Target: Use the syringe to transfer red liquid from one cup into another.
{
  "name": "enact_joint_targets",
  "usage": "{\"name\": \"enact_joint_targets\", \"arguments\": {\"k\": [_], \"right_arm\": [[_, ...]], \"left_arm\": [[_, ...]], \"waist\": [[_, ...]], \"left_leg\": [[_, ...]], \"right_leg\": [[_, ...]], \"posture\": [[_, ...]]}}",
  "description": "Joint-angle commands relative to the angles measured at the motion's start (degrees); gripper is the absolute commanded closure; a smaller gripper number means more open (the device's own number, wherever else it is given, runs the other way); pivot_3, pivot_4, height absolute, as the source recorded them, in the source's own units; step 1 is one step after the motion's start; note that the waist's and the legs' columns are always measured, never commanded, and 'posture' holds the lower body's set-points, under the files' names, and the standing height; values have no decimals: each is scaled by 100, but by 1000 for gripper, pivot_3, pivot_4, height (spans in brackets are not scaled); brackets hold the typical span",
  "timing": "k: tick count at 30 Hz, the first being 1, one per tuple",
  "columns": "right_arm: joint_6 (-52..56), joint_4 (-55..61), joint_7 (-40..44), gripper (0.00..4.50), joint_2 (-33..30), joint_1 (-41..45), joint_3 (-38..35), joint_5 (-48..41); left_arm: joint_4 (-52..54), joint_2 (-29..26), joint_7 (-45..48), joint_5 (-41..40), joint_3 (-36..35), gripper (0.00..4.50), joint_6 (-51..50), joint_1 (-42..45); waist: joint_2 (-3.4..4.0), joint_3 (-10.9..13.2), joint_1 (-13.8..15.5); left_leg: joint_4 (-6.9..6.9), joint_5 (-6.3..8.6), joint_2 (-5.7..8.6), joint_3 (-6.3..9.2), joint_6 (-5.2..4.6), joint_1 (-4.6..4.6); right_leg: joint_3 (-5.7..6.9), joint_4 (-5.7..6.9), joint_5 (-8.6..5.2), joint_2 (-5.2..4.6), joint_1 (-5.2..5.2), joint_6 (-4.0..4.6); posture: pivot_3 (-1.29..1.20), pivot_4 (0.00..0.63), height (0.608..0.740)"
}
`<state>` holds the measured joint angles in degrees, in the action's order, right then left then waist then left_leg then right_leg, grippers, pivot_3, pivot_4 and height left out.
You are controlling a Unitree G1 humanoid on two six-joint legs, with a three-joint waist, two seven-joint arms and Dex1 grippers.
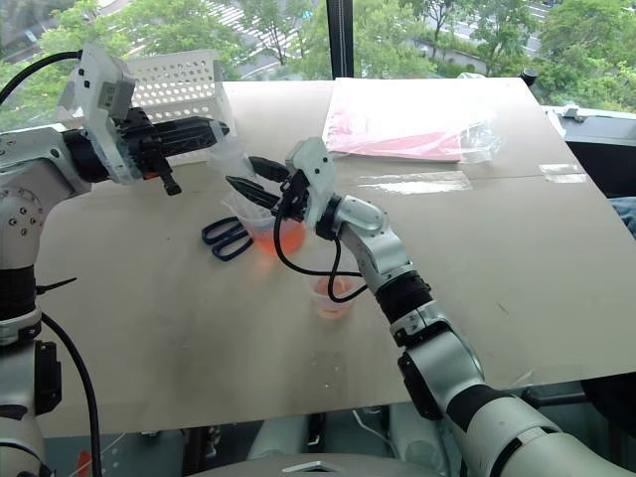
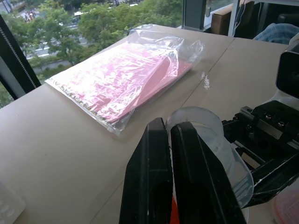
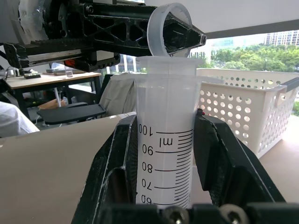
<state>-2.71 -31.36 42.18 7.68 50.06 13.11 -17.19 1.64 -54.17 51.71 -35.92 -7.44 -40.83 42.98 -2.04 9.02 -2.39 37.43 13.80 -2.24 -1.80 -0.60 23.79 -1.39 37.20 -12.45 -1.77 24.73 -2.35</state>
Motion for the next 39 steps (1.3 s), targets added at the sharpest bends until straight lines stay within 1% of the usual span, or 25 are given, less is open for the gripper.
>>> {"name": "enact_joint_targets", "arguments": {"k": [1, 11, 26, 29, 30, 31, 32, 33, 35, 36, 37, 39], "right_arm": [[131, -81, 139, 3214, 396, 114, 410, 351], [152, -184, 145, 3216, 384, 133, 446, 507], [207, -146, 146, 3217, 439, 189, 352, 497], [211, -86, 152, 3217, 430, 215, 293, 433], [231, -24, 171, 3217, 429, 223, 257, 376], [360, 91, 173, 3217, 441, 244, 179, 244], [533, 254, 177, 3218, 431, 285, 94, 96], [668, 375, 178, 3219, 421, 311, 40, -4], [985, 632, 162, 3219, 368, 354, -76, -211], [1085, 726, 161, 3219, 333, 359, -106, -263], [1159, 801, 162, 3219, 305, 359, -128, -293], [1278, 911, 155, 3219, 256, 379, -190, -340]], "left_arm": [[-42, -26, -204, 157, -354, 4500, 260, 490], [-128, 63, -207, 272, -415, 4500, 294, 640], [-60, 50, -175, 258, -476, 4500, 247, 567], [54, 18, -92, 64, -630, 4500, 115, 469], [97, 15, -91, -40, -716, 4000, 25, 423], [151, -14, -56, -163, -825, 3838, -82, 329], [233, -53, -74, -287, -1028, 3528, -218, 136], [299, -77, -94, -368, -1175, 3125, -317, -4], [542, -131, -203, -820, -1746, 2196, -858, -397], [674, -154, -292, -1093, -2039, 1595, -1199, -578], [792, -178, -369, -1300, -2265, 1301, -1449, -735], [1110, -191, -573, -1668, -2670, 307, -1872, -1063]], "waist": [[0, 0, -2], [0, 0, -2], [0, 0, -2], [0, 0, -3], [0, 0, -5], [0, 0, -9], [1, 1, -20], [1, 1, -33], [1, 1, -54], [1, 1, -51], [0, 1, -49], [0, 1, -33]], "left_leg": [[0, 0, 0, 0, 0, 0], [0, 0, 0, 0, 0, 0], [1, 0, 0, 1, 0, -1], [2, 0, 0, 1, 0, -1], [2, 0, 0, 1, 0, -1], [2, 0, 0, 1, 0, -1], [2, 0, 0, 1, 0, -1], [2, 0, -1, 1, 0, -1], [1, 0, -4, 27, 0, -1], [1, 0, -4, 33, 0, -1], [1, 0, -4, 38, 0, 1], [1, 0, -3, 44, 0, 3]], "right_leg": [[0, 0, 0, 0, 0, 0], [0, 1, 0, 0, 0, 0], [0, 8, 0, 0, 0, 0], [0, 8, 0, 0, 0, 0], [0, 8, 0, 0, 0, 0], [0, 8, 0, 0, 0, 0], [0, 8, 0, 0, 0, 0], [-2, 10, 0, 0, 2, 0], [-5, 32, 0, 0, 3, 0], [-5, 33, 0, -1, 3, 0], [-1, 33, -1, -1, 3, 0], [5, 30, -1, -7, 2, 0]], "posture": [[0, 150, 740], [0, 150, 740], [0, 150, 740], [0, 150, 740], [0, 150, 740], [0, 150, 740], [0, 150, 740], [0, 150, 740], [0, 150, 740], [0, 150, 740], [0, 150, 740], [0, 150, 740]]}}
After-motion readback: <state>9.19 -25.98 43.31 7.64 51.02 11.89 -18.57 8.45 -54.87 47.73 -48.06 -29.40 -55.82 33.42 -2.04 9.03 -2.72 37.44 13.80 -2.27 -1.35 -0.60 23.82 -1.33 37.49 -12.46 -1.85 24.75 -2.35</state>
